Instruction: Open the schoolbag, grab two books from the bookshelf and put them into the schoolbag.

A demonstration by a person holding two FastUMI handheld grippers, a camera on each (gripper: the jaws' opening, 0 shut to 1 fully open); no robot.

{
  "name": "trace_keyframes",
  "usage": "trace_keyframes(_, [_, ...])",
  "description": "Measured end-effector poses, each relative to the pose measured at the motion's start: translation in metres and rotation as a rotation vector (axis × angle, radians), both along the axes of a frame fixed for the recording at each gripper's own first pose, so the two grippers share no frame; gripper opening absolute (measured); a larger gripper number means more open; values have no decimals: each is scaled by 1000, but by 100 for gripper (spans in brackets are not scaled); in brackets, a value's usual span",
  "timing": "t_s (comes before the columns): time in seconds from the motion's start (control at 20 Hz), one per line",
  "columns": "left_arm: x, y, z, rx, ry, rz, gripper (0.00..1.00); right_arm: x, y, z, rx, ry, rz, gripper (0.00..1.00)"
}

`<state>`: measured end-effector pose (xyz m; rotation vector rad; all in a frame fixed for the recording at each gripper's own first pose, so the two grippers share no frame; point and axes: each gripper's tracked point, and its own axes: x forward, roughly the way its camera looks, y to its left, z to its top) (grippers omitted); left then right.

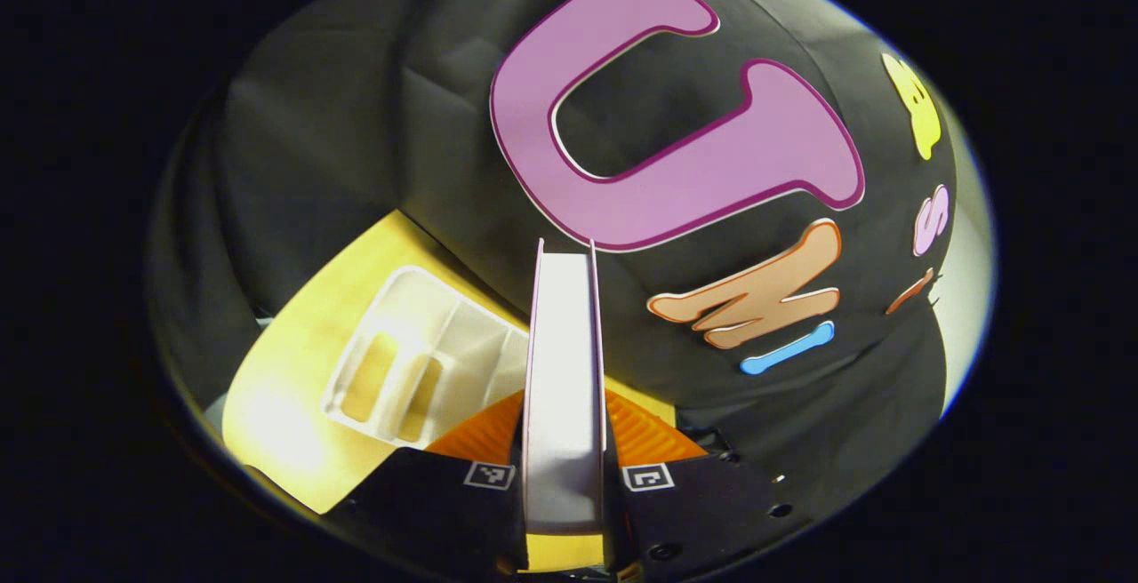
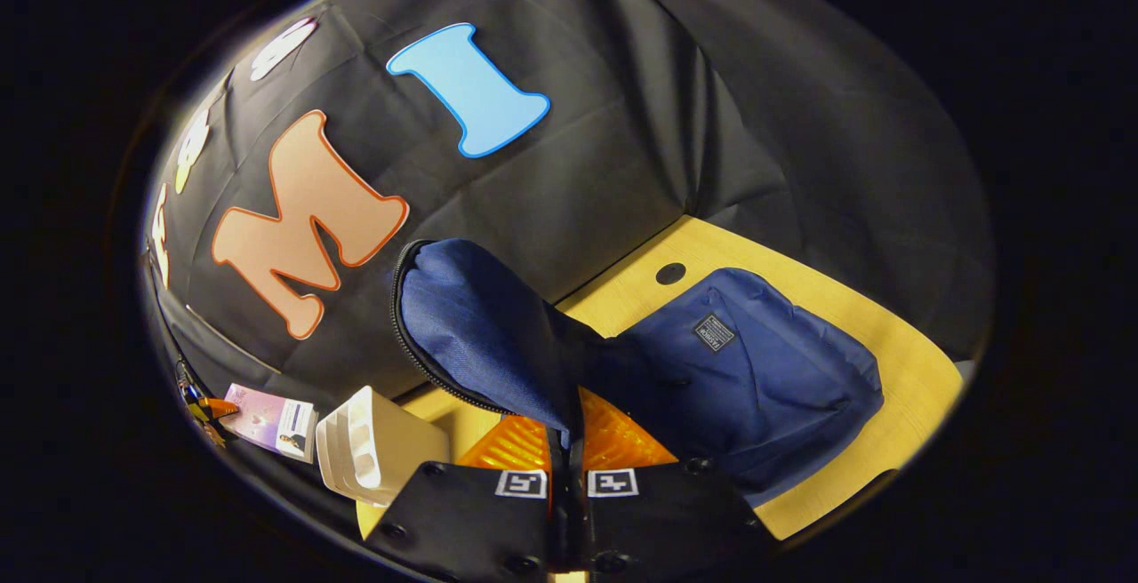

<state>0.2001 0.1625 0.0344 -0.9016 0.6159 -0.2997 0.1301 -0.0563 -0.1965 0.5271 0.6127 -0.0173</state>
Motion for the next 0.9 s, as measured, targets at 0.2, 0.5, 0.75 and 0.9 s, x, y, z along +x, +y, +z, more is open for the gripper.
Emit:
trace_keyframes(0.2, [-4,-37,-14,-53,16,-30,29,0,1,-1,5,-1,-4,3])
trace_keyframes(0.5, [-10,-104,-39,-117,60,-80,29,1,1,-1,5,3,1,5])
trace_keyframes(0.75, [-13,-161,-48,-131,43,-161,30,0,1,-1,0,4,9,3])
trace_keyframes(0.9, [-14,-201,-58,-100,30,-212,29,-1,3,-3,-2,7,18,3])
